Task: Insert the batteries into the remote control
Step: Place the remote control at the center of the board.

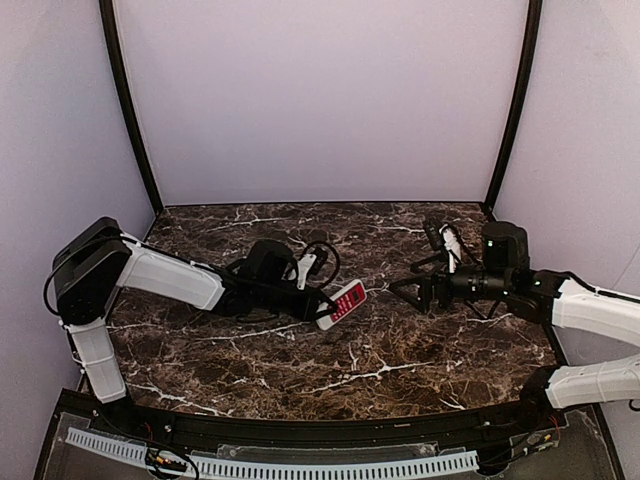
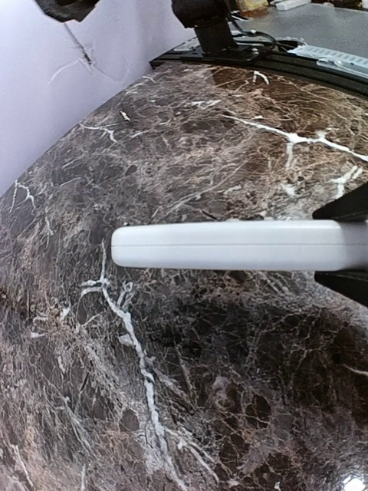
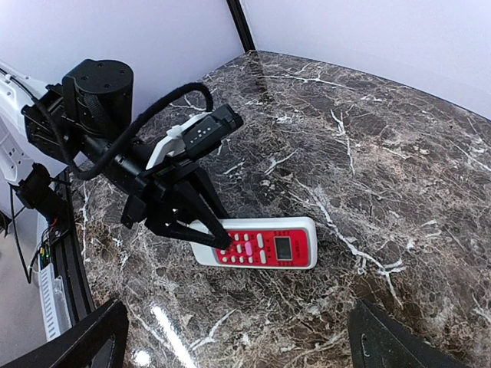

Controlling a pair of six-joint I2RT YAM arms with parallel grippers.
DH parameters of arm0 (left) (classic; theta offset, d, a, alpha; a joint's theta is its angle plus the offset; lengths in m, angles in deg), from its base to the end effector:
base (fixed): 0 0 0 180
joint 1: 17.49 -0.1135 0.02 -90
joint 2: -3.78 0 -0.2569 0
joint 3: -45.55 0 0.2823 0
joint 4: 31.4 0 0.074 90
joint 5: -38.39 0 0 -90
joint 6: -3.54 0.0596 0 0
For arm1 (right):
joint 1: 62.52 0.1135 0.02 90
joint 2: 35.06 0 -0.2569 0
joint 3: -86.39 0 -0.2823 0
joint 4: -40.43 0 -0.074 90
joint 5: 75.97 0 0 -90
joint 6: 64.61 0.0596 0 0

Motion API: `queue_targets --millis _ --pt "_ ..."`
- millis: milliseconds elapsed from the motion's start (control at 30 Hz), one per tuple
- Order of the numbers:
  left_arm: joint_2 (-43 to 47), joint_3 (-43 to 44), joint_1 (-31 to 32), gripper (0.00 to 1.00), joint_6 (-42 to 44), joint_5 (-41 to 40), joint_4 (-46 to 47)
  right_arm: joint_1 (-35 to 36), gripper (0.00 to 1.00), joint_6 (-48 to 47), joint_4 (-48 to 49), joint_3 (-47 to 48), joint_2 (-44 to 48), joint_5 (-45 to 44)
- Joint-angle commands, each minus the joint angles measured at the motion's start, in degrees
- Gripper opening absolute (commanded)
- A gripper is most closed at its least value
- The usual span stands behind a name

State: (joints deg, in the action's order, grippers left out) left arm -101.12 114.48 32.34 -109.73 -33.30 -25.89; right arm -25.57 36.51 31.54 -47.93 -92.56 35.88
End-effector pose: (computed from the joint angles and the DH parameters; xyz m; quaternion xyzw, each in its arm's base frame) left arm 0.2612 -0.3384 0.1298 0.2737 0.8159 -0.4029 0.3115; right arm 0.2098 0.1856 0.2266 -0.2856 0.7633 0.3697 0.4463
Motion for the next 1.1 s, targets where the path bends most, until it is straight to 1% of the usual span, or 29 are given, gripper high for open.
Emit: queue_targets --millis 0,367,433,500,533,667,833,900,1000,1033,1067 --pt "-1.53 -1.67 -2.19 0.00 -11.36 1.75 10.45 -0.30 0.99 0.38 1.98 -1.32 0.52 -0.14" --pt "-7.41 -4.88 -3.64 0.03 -15.61 -0.77 14.57 -0.30 0.99 0.58 2.20 -2.26 0.82 0.18" --pt "-8.29 -5.11 -3.75 0.04 -16.36 -0.56 15.33 -0.32 0.98 0.81 2.21 -2.27 0.70 0.18" --pt "-8.77 -5.62 -3.82 0.10 -17.15 -0.62 16.26 -0.30 0.99 1.11 2.23 -2.40 0.78 0.22" --pt "-8.84 -5.93 -3.84 0.16 -17.47 -0.76 16.51 -0.34 0.99 1.31 2.33 -2.48 0.80 0.19" --pt "-8.61 -5.84 -4.08 0.32 -16.97 -2.38 14.33 -0.30 0.99 1.62 2.51 -2.63 0.19 0.07" --pt "-7.67 -4.01 -4.20 0.44 -13.91 -4.59 8.35 -0.36 0.99 1.59 2.43 -2.82 0.17 -0.75" --pt "-6.80 -3.26 -4.25 0.50 -12.13 -5.80 5.92 -0.31 0.99 1.44 2.22 -2.86 0.17 -1.22" --pt "-5.58 -1.76 -4.34 0.65 -9.66 -8.06 1.59 -0.34 0.99 1.07 2.16 -2.97 -0.09 -1.96" --pt "-4.74 -0.71 -4.36 0.77 -8.08 -8.52 0.61 -0.30 0.99 0.87 2.16 -2.80 -0.41 -2.18" --pt "-4.41 -0.08 -4.49 0.84 -7.22 -9.86 -2.31 -0.32 0.99 0.66 2.08 -2.65 -0.71 -2.27"
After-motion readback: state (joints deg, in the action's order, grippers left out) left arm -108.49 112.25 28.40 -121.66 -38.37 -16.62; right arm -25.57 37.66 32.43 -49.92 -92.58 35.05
